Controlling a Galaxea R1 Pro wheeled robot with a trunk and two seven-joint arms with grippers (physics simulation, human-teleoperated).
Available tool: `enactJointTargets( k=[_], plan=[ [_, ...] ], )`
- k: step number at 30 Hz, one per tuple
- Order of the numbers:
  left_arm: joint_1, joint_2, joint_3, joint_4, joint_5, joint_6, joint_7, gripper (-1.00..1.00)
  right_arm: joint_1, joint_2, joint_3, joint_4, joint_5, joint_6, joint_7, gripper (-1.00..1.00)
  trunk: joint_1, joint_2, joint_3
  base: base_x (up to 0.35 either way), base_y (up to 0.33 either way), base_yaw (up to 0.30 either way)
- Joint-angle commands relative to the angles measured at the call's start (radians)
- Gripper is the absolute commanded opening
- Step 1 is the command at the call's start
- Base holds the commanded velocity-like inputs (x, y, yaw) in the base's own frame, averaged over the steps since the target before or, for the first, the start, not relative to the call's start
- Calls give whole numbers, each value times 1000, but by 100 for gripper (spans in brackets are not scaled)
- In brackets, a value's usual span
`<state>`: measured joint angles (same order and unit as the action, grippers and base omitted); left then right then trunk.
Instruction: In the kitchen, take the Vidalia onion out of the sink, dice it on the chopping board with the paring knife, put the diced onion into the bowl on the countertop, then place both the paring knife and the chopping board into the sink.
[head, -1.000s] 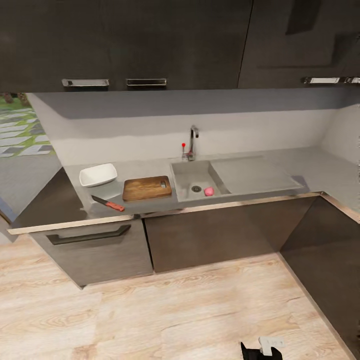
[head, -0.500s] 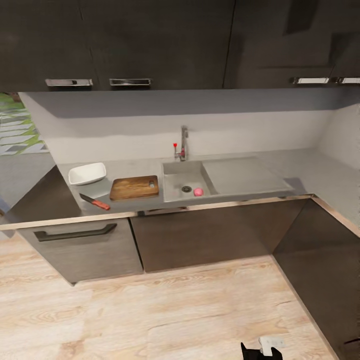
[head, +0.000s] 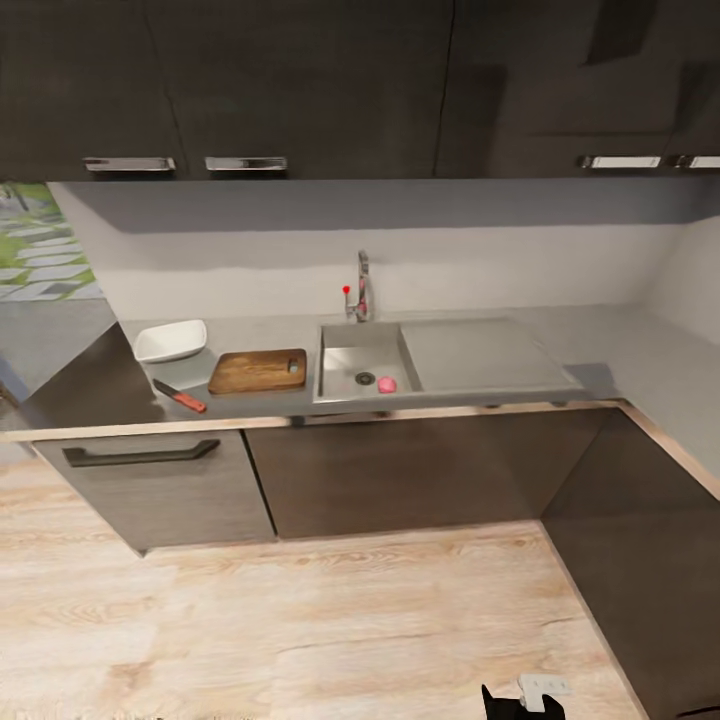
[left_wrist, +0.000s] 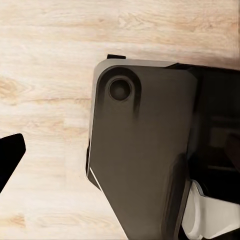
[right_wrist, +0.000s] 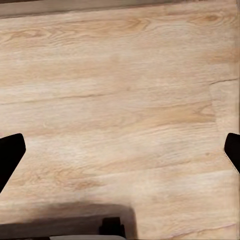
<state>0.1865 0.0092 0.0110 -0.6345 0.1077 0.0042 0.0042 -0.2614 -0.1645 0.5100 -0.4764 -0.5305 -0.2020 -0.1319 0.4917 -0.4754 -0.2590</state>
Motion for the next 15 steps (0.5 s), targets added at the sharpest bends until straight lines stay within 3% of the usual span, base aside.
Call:
enactJointTargets(
  k=[1, 8, 15],
  plan=[
    [1, 0, 0, -2, 10, 0, 0, 100, -1, -1, 9, -1, -8, -4, -6, 100, 0, -2, -1, 0, -299, 174],
    [1, 0, 0, -2, 10, 0, 0, 100, -1, -1, 9, -1, -9, -4, -6, 100, 0, -2, -1, 0, -255, 175],
    [1, 1, 0, -2, 10, 0, 0, 100, -1, -1, 9, -1, -8, -3, -6, 100, 0, -2, -1, 0, -47, 141]
  ],
)
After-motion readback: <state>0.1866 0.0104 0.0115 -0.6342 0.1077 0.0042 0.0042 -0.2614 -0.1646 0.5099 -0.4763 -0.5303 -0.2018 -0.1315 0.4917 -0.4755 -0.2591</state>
